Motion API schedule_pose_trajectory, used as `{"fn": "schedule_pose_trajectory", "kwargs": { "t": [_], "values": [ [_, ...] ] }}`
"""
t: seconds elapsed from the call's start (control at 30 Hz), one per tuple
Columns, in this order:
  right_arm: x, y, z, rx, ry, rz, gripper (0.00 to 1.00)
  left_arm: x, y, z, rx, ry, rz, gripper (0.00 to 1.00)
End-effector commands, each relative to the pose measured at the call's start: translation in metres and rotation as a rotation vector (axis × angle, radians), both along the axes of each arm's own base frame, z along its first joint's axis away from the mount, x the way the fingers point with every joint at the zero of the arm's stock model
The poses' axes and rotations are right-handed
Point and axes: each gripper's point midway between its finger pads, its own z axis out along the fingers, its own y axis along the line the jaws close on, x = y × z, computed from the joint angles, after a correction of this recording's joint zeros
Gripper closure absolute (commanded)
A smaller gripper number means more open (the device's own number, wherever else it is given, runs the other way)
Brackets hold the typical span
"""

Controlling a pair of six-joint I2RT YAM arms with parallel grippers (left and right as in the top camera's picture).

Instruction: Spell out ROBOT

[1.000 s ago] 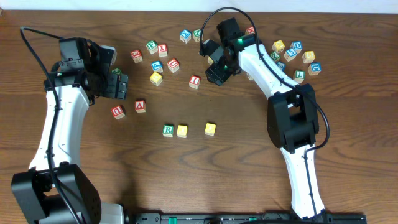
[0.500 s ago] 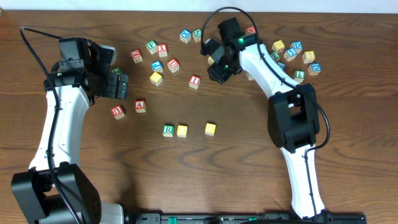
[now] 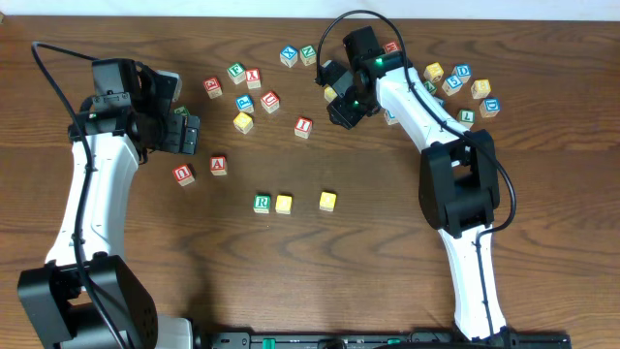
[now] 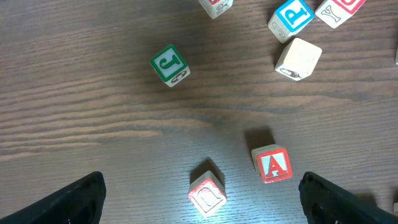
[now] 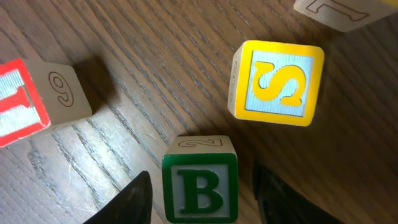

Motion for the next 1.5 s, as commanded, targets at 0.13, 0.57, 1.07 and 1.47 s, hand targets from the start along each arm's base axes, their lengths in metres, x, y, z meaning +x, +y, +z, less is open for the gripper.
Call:
{"fn": "schedule_pose_trajectory", "kwargs": {
  "t": [0.13,0.57,1.07,1.47],
  "values": [
    [0.0,0.0027,0.0049,0.031,0.007,-0.002,0.55,0.005,-0.0017,0.0035,-0.007,-0.009,-0.011,0.03],
    [-0.0022,0.0019,0.0041,0.028,0.017,-0.002,0.59,0.005,-0.0017,0.0035,-0.007,-0.009,-0.011,0.02],
    [-0.0031,0.0016,0.0038,0.027,0.021,-0.002,0.68,0.005,-0.0017,0.0035,-0.007,-0.009,-0.011,0.02],
    [-0.0047,0.0009,0.0033,0.024,0.028,-0.002,0.76,0.005,-0.0017,0.0035,-0.007,-0.009,-0.011,0.02]
  ]
}}
